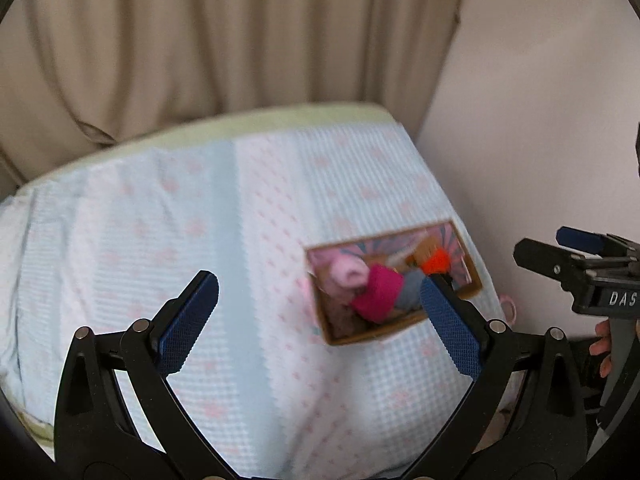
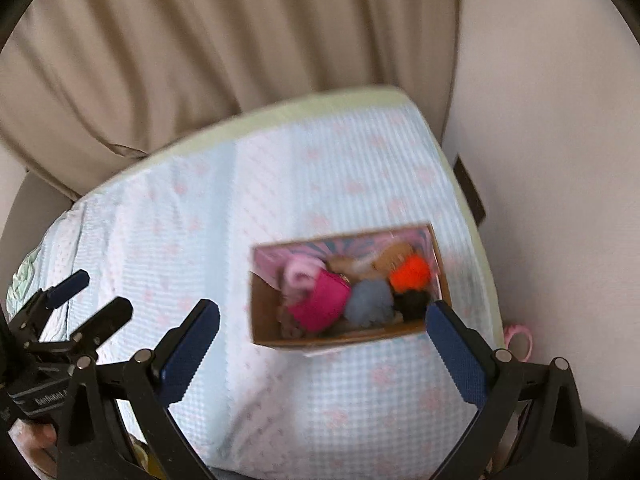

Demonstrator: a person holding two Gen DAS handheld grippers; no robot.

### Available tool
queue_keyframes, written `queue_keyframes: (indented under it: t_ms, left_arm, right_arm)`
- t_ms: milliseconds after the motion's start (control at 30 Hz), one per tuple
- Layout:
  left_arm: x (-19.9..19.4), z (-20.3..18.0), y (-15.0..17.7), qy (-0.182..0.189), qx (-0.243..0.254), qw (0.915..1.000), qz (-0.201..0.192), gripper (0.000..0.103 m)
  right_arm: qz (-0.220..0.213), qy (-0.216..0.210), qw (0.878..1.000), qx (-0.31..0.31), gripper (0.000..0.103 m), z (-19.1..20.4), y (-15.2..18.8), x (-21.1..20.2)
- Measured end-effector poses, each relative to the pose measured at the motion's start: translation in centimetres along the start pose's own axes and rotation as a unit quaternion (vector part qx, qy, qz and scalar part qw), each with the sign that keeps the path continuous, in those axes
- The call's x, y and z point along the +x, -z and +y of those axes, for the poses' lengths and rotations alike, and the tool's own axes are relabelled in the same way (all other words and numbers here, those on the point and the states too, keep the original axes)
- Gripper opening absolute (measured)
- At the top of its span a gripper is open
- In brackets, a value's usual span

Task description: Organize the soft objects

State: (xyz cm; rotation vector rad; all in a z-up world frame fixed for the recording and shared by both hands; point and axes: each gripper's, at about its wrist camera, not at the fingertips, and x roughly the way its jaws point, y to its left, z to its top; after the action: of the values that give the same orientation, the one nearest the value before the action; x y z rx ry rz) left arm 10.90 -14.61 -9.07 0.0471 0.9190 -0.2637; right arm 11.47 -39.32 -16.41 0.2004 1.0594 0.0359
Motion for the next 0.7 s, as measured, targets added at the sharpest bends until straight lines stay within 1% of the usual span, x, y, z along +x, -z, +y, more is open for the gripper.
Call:
queue_keyframes:
  t_ms: [33, 167, 233, 367, 533, 700]
  left_arm:
    - [-1.7, 1.1, -0.1, -0.008, -0.006, 0.9998, -0.015, 0.101]
    - [-6.3, 4.5, 0.0, -0.028, -0.027, 0.9976, -0.056, 0.101]
    - [-8.1, 6.0, 0.3, -0.037, -0.032, 0.9959, -0.076, 0.101]
    - [-11.4, 8.0, 1.4, -0.065, -0.032, 0.9911, -0.112, 0.101]
    - [-13.6, 9.7, 3.0, -0.085, -0.042, 0.9858, -0.139, 0.101]
    - [-14.6, 10.3, 4.1, -0.087, -0.048, 0.9823, -0.159, 0.101]
  right_arm:
    - [-0.015, 0.001, 1.0, -0.009, 0.103, 1.2, 0.1, -1.2]
    - [-0.069, 0.001, 0.997, -0.04, 0.103, 6.1, 0.8, -5.2]
    - [-0.092, 0.003, 0.994, -0.055, 0.103, 8.4, 1.2, -6.6]
    - [-0.119, -0.004, 0.99, -0.069, 0.103, 11.2, 1.9, -8.1]
    - [-0.15, 0.006, 0.985, -0.08, 0.103, 13.8, 3.0, -9.5]
    - [-0.169, 0.009, 0.982, -0.086, 0.103, 15.3, 4.6, -10.4]
